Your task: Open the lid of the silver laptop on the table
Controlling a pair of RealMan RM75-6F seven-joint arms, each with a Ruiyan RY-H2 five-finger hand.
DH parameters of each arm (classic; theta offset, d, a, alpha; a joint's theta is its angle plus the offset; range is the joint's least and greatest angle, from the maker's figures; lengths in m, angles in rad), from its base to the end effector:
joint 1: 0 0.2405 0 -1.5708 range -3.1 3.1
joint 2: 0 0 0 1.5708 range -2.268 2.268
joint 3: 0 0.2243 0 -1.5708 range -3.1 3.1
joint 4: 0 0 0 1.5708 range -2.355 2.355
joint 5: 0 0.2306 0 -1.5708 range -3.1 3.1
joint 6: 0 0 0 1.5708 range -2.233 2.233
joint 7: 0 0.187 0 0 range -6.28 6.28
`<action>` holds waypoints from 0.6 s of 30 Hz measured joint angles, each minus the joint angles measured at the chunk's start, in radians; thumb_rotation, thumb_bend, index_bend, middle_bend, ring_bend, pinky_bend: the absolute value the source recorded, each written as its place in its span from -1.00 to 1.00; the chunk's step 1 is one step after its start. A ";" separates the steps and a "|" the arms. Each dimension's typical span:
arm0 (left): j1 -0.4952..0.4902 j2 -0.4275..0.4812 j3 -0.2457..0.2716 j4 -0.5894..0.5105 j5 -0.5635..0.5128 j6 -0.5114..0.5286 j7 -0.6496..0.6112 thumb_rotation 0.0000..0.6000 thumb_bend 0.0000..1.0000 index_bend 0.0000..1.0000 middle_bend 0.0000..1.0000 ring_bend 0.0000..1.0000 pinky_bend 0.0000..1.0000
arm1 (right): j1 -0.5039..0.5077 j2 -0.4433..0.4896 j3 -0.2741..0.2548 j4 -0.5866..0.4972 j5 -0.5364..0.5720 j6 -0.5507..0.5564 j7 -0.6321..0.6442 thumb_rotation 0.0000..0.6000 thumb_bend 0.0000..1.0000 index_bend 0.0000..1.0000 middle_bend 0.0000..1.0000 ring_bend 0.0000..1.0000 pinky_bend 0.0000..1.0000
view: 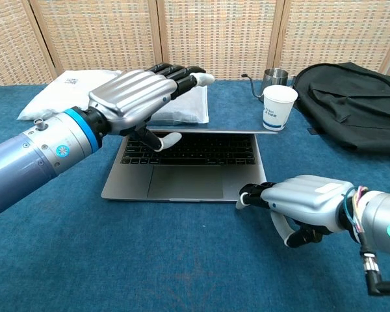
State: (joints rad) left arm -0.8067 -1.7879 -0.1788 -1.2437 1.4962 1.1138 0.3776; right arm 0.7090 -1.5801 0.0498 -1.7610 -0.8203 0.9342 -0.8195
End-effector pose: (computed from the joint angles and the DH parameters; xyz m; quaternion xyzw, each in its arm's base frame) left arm -0.0326 0.3472 -0.0840 -0.7768 -0.1771 -0.4634 0.3879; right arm -0.1121 -0.2642 -0.1110 0.8251 -0.3870 0.2163 0.3502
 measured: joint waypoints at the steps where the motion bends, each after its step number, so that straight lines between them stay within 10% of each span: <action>1: -0.001 0.000 -0.002 0.001 -0.001 0.000 0.000 1.00 -0.16 -1.00 -1.00 -1.00 -1.00 | 0.003 0.001 -0.002 0.000 0.002 0.002 0.001 1.00 1.00 -0.82 -0.95 -1.00 -0.60; 18: -0.024 0.010 -0.043 0.014 -0.055 -0.007 0.030 1.00 -0.17 -1.00 -1.00 -1.00 -1.00 | 0.040 0.009 -0.045 0.016 0.023 0.026 0.016 1.00 1.00 -0.82 -0.94 -1.00 -0.60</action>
State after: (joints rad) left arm -0.8312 -1.7780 -0.2220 -1.2296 1.4416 1.1068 0.4080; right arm 0.7486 -1.5709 0.0051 -1.7448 -0.7976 0.9605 -0.8038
